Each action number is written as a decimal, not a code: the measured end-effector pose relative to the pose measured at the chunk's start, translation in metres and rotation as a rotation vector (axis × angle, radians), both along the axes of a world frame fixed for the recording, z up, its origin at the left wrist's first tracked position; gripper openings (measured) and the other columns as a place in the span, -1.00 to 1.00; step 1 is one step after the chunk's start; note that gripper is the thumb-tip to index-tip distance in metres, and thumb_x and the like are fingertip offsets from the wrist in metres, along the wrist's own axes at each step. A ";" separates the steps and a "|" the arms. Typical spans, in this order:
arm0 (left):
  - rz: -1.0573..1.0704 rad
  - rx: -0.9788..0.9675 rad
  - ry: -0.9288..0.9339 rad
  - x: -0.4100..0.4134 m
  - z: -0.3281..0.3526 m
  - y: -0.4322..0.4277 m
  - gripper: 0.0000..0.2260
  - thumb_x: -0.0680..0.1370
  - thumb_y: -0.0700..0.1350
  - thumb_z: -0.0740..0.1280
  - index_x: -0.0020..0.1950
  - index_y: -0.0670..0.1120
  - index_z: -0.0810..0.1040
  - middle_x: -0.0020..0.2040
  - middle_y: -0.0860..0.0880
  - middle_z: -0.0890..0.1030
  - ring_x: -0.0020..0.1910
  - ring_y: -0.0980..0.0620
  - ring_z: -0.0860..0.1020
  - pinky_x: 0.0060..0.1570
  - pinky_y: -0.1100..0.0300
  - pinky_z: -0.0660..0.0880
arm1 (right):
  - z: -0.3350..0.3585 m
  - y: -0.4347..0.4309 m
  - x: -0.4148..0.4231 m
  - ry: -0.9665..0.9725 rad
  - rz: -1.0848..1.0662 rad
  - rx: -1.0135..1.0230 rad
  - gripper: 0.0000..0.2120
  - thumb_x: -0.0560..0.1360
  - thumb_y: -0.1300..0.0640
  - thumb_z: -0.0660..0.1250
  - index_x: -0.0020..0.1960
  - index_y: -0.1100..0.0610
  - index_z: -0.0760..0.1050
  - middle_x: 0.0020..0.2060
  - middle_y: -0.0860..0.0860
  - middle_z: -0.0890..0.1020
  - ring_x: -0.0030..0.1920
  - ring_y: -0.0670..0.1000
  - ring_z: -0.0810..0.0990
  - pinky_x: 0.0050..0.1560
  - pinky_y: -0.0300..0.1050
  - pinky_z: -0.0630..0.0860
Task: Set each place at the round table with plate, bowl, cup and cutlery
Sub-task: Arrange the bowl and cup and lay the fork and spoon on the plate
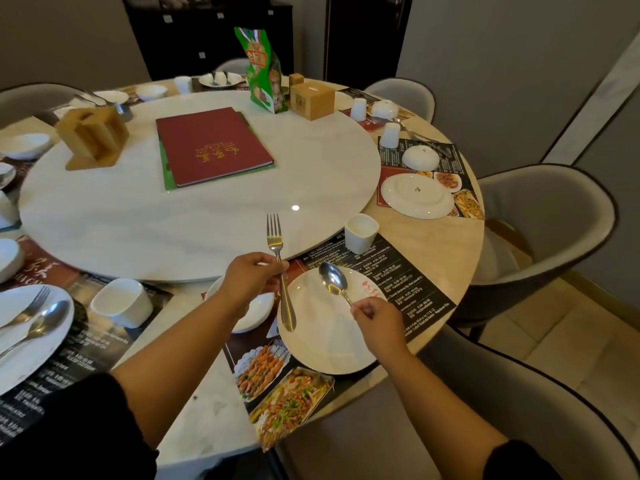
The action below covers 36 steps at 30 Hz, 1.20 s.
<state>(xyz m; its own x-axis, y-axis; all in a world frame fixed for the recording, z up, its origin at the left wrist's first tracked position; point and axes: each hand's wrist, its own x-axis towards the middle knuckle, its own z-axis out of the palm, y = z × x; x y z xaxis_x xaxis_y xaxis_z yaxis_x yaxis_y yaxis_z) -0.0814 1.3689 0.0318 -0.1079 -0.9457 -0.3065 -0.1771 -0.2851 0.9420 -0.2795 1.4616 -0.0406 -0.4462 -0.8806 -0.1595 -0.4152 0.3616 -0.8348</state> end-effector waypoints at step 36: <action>-0.020 0.408 -0.044 -0.078 -0.062 0.054 -0.82 0.46 -0.29 0.42 0.01 -0.33 0.54 -0.26 -0.20 0.62 -0.57 0.11 0.58 -0.47 0.30 0.56 | -0.018 0.037 -0.054 0.309 0.060 -0.279 -0.79 0.53 0.22 0.28 0.14 0.22 0.54 0.12 0.08 0.51 0.16 -0.02 0.47 0.06 -0.18 0.53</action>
<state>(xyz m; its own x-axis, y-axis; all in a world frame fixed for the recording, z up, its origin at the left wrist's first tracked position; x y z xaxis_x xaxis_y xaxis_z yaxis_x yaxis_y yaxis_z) -0.1590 1.4232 -0.0301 -0.1032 -0.7437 -0.6605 -0.2240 -0.6296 0.7439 -0.3340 1.4989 -0.0586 -0.3827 -0.8968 0.2220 -0.6750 0.1074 -0.7300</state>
